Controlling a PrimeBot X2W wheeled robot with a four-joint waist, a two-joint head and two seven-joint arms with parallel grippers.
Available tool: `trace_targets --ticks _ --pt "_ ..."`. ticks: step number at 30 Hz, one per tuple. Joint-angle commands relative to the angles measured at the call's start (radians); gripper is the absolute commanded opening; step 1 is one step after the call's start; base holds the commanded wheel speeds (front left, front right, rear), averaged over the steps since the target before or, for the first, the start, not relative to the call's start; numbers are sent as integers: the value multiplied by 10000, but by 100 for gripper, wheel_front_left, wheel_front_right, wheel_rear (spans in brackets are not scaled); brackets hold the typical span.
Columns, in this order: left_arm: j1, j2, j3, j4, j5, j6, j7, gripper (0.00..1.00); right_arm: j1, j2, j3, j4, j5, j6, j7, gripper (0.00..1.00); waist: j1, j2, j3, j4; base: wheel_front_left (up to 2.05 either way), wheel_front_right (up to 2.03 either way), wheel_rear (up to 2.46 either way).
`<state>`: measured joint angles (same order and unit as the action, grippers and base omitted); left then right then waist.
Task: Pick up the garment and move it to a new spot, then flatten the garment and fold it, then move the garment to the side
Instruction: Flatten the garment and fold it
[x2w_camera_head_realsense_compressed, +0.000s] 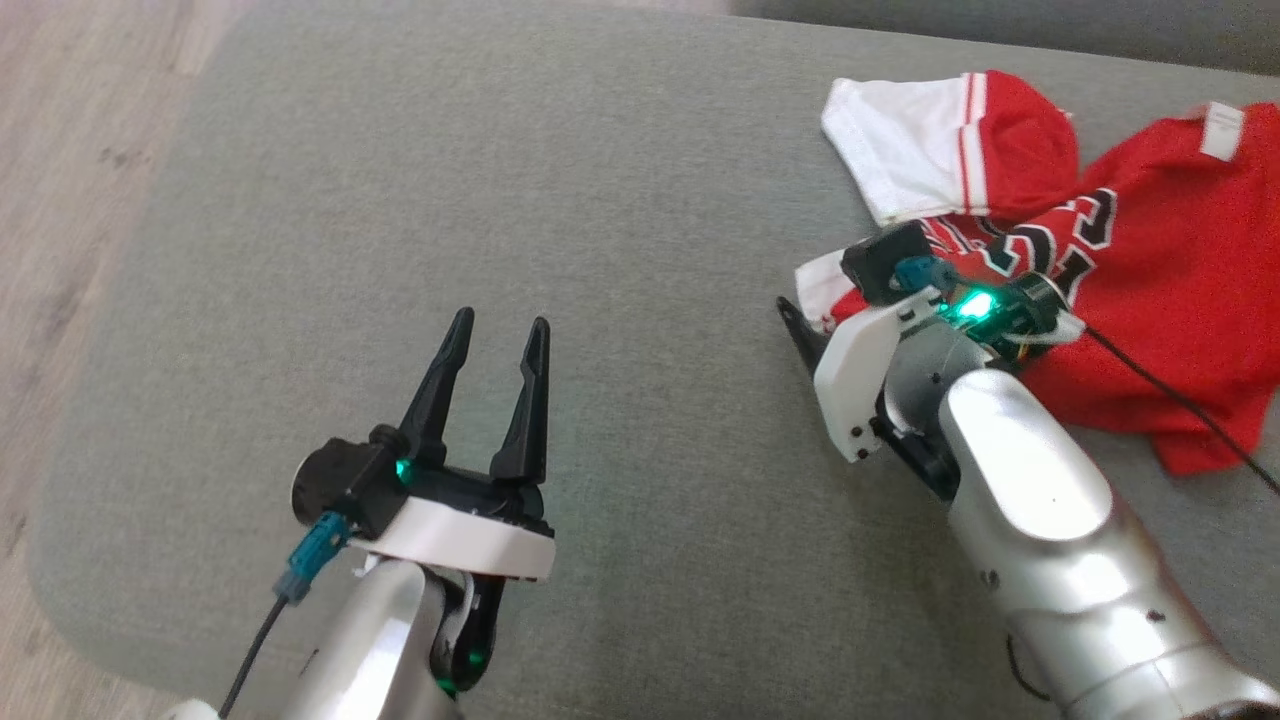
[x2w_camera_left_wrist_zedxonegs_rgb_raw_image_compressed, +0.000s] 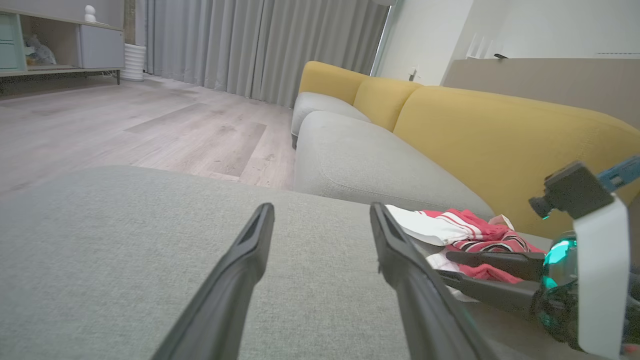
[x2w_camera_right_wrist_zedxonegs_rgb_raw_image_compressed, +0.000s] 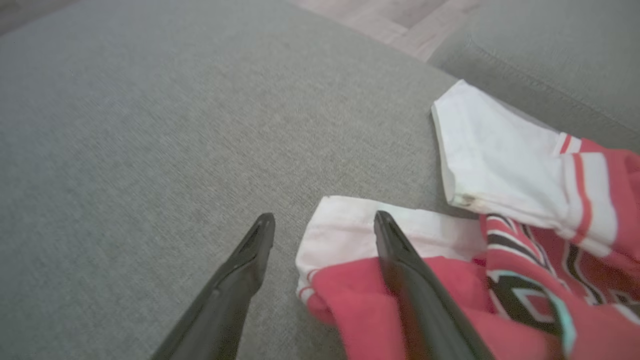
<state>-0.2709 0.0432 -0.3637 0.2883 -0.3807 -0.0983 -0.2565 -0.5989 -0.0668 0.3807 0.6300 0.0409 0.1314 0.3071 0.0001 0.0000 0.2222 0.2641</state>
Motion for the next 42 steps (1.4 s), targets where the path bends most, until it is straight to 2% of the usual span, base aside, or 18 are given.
trace_targets --ticks 1,5,10,11,12,13,18,20,26,27,28,30,32,34,35,36,39,42 --pt "-412 70 237 -333 -68 40 -53 100 -402 124 163 -184 -107 -7 82 100 -1 0 67 144 0 0 0" --pt "-394 70 201 -362 -163 95 -53 100 -819 51 48 936 -469 -7 793 100 -1 0 72 307 0 0 0" --pt "-379 70 172 -378 -198 125 -53 100 -1052 79 -244 1780 -535 -7 1213 100 -1 0 64 377 0 0 0" --pt "-382 70 169 -381 -202 134 -53 100 -1080 86 -276 1883 -543 -7 1217 66 -1 0 64 376 0 0 0" --pt "-385 70 168 -385 -204 144 -53 100 -1105 95 -386 1966 -477 -7 1165 19 -1 0 67 370 0 0 0" --pt "-390 70 169 -394 -205 153 -53 100 -1135 105 -504 2033 -417 -7 1079 0 -1 0 70 360 0 0 0" --pt "-448 70 158 -423 -165 147 -53 100 -1303 149 -692 2198 -129 -7 266 0 -1 0 112 304 0 0 0" --pt "-484 70 160 -415 -144 132 -53 100 -1366 158 -430 2108 239 -7 -247 0 -1 0 119 293 0 0 0" --pt "-530 70 216 -401 -80 94 -53 100 -1718 163 1021 1267 1589 -7 -2514 0 -1 0 68 246 0 0 0" --pt "-525 70 217 -399 -72 89 -53 100 -1803 163 1333 1087 1761 -7 -2979 0 -1 0 52 239 0 0 0" --pt "-509 70 216 -396 -61 82 -53 100 -1985 164 1907 802 2004 -7 -3932 0 -1 0 14 226 0 0 0" --pt "-491 70 203 -392 -58 77 -53 100 -2123 164 2492 529 2227 -7 -4885 0 -1 0 -38 228 0 0 0" --pt "-469 70 202 -390 -54 77 -53 100 -2143 164 3204 280 2607 -7 -5339 0 -1 0 -86 226 0 0 0" --pt "-448 70 220 -380 -39 80 -53 100 -2090 165 4437 436 2830 -7 -5266 0 -1 0 -121 208 0 0 0" --pt "-440 70 237 -373 -26 79 -53 100 -2103 165 5294 555 2839 -7 -5140 74 -1 0 -133 192 0 0 0" --pt "-427 70 254 -361 -6 77 -53 100 -2088 153 6154 596 3042 -7 -5051 100 -1 0 -153 171 0 0 0" --pt "-383 70 329 -340 65 78 -53 100 -2219 -121 8074 430 3933 -7 -5067 100 -1 0 -220 51 0 0 0" --pt "-336 70 400 -338 148 74 -53 100 -2381 -473 8624 68 4818 -7 -5348 100 -1 0 -355 -156 0 0 0"
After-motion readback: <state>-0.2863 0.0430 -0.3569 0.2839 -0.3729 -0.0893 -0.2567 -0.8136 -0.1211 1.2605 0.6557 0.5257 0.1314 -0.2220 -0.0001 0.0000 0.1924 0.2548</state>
